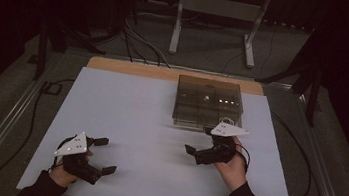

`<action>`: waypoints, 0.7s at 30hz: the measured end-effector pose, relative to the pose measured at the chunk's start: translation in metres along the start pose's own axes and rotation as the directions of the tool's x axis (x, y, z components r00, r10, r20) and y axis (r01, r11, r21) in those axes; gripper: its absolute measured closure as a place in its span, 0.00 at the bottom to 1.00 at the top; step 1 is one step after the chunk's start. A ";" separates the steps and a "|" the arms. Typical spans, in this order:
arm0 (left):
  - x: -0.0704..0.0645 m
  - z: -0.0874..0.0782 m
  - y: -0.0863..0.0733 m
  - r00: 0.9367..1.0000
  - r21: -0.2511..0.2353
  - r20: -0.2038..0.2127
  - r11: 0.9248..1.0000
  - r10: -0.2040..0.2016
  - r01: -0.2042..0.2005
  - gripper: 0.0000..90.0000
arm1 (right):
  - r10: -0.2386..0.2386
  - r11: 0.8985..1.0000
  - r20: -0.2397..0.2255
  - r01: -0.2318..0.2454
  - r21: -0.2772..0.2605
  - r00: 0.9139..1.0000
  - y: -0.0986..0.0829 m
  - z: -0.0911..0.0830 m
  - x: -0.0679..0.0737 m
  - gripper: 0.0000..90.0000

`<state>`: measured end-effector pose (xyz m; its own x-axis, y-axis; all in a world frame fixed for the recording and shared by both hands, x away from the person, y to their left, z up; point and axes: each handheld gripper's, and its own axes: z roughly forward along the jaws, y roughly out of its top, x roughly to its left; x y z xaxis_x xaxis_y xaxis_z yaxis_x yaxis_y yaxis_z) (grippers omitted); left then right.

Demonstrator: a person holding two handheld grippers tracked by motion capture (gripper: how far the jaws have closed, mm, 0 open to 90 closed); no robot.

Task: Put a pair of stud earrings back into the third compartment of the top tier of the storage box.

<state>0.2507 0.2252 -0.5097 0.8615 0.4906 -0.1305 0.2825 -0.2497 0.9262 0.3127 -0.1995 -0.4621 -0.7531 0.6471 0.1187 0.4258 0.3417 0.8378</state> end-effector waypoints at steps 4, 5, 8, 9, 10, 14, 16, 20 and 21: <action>0.000 0.000 0.000 1.000 0.001 0.002 1.000 0.004 -0.004 0.01 | -0.010 1.000 -0.003 0.010 0.008 1.000 -0.012 0.001 0.000 0.00; 0.000 0.000 0.000 1.000 0.001 0.002 1.000 0.004 -0.004 0.01 | -0.007 1.000 -0.005 0.007 0.007 1.000 -0.015 0.001 0.000 0.00; -0.001 0.000 0.000 1.000 0.004 0.003 1.000 0.004 -0.004 0.01 | 0.017 1.000 -0.025 -0.017 0.014 1.000 -0.024 0.003 -0.002 0.00; -0.001 0.000 0.000 1.000 0.003 0.003 1.000 0.005 -0.005 0.01 | 0.013 1.000 -0.032 -0.013 0.014 0.999 -0.027 0.003 -0.003 0.00; 0.000 0.000 0.000 1.000 0.000 0.004 1.000 0.002 -0.002 0.01 | 0.004 1.000 -0.028 -0.003 0.020 1.000 -0.030 0.003 -0.003 0.00; -0.001 0.000 0.000 1.000 0.003 0.009 1.000 0.000 0.000 0.01 | 0.000 1.000 -0.036 0.001 0.015 0.999 -0.040 0.001 -0.004 0.00; 0.000 0.000 0.000 1.000 0.001 0.010 1.000 0.000 0.000 0.00 | 0.007 1.000 -0.037 -0.007 0.013 0.999 -0.043 -0.002 -0.006 0.00; -0.001 0.000 0.000 1.000 0.003 0.010 1.000 0.003 -0.003 0.01 | 0.039 0.999 -0.032 -0.039 0.011 0.999 -0.050 -0.008 -0.011 0.00; -0.001 0.000 0.000 1.000 0.000 0.011 1.000 0.002 -0.002 0.00 | 0.042 0.999 -0.028 -0.042 0.007 0.999 -0.052 -0.011 -0.012 0.00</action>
<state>0.2500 0.2248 -0.5096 0.8666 0.4810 -0.1329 0.2813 -0.2508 0.9263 0.2938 -0.2325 -0.5014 -0.7482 0.6416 0.1689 0.4606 0.3190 0.8283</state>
